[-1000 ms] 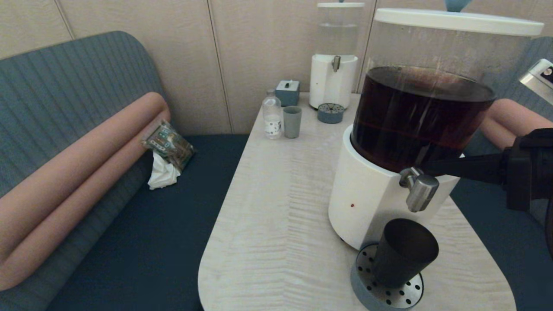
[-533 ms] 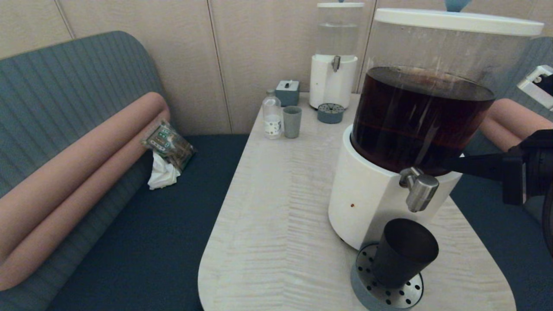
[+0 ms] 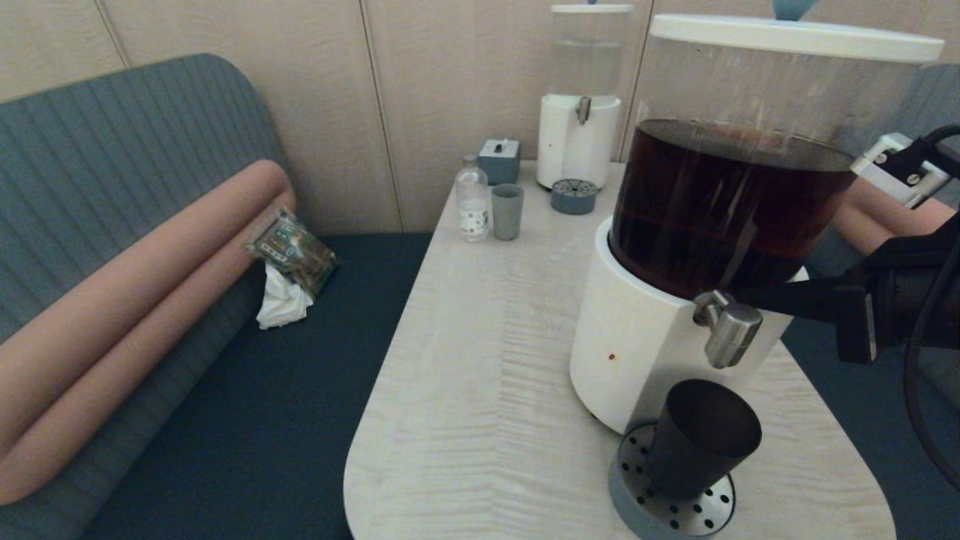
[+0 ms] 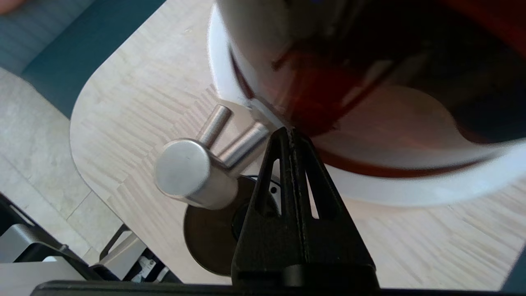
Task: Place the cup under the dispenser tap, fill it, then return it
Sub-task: Turn on the faucet
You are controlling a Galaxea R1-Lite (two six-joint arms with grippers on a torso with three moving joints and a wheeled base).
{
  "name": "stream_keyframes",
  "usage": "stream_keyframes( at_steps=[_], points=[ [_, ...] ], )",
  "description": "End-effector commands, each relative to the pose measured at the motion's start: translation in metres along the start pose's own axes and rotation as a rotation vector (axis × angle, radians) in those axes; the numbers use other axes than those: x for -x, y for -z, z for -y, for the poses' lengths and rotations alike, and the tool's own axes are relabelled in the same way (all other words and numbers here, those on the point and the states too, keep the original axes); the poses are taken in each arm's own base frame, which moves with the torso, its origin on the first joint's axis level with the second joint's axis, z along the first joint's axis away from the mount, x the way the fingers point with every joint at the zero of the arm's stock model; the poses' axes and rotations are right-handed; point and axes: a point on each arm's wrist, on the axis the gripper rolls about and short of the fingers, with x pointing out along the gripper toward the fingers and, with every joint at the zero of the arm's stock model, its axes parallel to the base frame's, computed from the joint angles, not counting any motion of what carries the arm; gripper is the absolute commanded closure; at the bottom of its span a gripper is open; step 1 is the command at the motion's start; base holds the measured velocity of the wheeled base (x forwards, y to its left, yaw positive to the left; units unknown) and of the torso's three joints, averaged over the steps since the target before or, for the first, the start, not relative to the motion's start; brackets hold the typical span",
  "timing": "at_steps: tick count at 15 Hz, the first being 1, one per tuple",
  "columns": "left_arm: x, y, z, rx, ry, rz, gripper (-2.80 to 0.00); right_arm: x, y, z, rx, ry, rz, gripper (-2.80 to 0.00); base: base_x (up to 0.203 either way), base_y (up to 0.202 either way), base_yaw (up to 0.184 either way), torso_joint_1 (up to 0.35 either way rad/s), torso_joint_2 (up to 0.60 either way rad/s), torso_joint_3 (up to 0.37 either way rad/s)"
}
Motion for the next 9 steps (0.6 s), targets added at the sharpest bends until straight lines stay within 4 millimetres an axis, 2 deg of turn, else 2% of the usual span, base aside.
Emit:
stream_keyframes(
  at_steps=[1, 9],
  points=[
    [-0.002, 0.011, 0.001, 0.001, 0.005, -0.039, 0.00, -0.007, 0.001, -0.001, -0.001, -0.014, -0.019, 0.00, 0.000, 0.000, 0.000, 0.000, 0.00, 0.000],
    [-0.002, 0.011, 0.001, 0.001, 0.005, -0.038, 0.00, -0.017, -0.002, -0.009, 0.020, -0.055, 0.003, 0.00, 0.000, 0.000, 0.000, 0.000, 0.00, 0.000]
  ],
)
